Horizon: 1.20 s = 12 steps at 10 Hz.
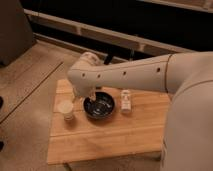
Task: Pick up the ceramic bowl
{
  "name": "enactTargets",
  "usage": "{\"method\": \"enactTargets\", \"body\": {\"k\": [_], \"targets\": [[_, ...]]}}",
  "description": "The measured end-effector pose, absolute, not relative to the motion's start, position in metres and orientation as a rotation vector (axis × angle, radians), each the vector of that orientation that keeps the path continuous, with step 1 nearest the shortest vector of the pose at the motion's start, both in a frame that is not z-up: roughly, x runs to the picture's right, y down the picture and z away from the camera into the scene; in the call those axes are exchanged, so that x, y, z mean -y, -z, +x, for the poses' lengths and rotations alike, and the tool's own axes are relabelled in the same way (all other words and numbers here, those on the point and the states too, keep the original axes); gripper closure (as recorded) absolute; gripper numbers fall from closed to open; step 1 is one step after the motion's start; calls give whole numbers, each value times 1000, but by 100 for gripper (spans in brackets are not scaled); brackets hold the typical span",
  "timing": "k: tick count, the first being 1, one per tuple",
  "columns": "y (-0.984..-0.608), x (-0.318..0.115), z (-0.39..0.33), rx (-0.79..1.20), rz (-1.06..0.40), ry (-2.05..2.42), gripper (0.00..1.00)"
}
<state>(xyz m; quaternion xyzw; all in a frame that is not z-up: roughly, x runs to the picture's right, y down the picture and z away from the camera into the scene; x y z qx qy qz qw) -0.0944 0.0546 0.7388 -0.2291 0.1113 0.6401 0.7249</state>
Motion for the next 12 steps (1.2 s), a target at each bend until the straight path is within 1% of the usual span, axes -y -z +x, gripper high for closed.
{"method": "enactTargets", "body": {"k": [2, 6, 9, 12], "targets": [[-763, -51, -81, -305, -503, -1401, 35], [-801, -26, -91, -313, -502, -1359, 35], [-832, -42, -86, -371, -549, -1386, 35], [-858, -49, -85, -386, -597, -1460, 35]]}}
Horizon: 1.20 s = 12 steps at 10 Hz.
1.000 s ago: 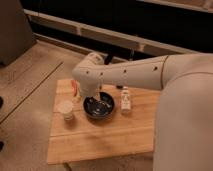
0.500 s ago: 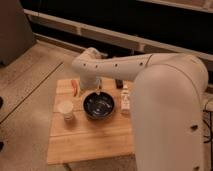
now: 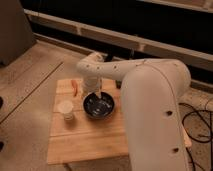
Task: Pick up the ceramic bowl
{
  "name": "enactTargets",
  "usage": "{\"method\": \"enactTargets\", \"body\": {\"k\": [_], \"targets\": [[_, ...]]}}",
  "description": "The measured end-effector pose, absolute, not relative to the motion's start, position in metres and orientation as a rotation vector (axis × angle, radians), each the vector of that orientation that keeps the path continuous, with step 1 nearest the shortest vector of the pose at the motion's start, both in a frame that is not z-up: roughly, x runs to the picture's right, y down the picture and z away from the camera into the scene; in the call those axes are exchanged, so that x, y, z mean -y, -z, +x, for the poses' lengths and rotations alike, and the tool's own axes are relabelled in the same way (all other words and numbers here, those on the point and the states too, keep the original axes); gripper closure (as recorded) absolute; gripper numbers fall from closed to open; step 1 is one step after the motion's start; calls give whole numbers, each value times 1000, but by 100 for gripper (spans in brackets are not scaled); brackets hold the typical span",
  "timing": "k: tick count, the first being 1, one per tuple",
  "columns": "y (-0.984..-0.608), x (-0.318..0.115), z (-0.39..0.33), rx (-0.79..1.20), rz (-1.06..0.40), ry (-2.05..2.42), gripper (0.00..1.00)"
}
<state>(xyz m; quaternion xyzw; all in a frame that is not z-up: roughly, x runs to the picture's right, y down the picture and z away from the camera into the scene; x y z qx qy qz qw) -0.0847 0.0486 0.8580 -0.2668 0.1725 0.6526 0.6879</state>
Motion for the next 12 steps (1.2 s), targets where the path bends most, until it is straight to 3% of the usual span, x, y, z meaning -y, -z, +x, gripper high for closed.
{"method": "enactTargets", "body": {"k": [8, 12], "targets": [[-900, -67, -122, -327, -699, -1493, 35], [-909, -97, -113, -411, -726, -1456, 38]]}}
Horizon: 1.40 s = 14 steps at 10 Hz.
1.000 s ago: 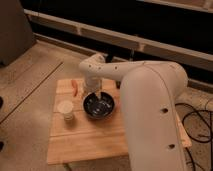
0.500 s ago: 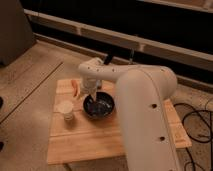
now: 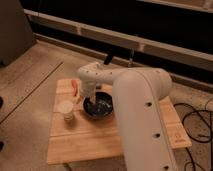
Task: Pick up the ceramic bowl
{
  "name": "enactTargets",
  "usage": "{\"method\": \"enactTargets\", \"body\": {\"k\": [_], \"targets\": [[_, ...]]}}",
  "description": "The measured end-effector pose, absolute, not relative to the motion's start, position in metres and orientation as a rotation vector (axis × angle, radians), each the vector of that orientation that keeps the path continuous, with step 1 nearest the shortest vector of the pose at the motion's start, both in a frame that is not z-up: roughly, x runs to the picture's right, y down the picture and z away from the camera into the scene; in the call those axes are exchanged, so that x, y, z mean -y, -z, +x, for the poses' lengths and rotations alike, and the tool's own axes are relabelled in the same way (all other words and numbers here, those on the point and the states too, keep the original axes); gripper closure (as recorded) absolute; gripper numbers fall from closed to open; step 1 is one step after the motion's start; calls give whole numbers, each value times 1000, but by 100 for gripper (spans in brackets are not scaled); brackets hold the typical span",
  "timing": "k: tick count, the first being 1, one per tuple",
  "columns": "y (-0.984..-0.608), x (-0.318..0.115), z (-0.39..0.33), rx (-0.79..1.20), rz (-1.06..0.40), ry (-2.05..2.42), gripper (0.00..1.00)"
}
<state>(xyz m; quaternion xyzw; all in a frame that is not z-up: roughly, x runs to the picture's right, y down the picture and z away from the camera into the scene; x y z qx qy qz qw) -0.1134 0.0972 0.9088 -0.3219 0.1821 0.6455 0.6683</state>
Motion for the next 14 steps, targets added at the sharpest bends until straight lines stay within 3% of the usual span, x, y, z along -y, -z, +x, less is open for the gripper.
{"method": "enactTargets", "body": {"k": [6, 9, 12, 14], "targets": [[-911, -99, -108, -403, -748, -1428, 98], [-893, -48, -102, -304, -664, -1482, 100], [-813, 33, -105, -129, -502, -1439, 100], [-791, 48, -99, -97, -461, -1428, 100]]}}
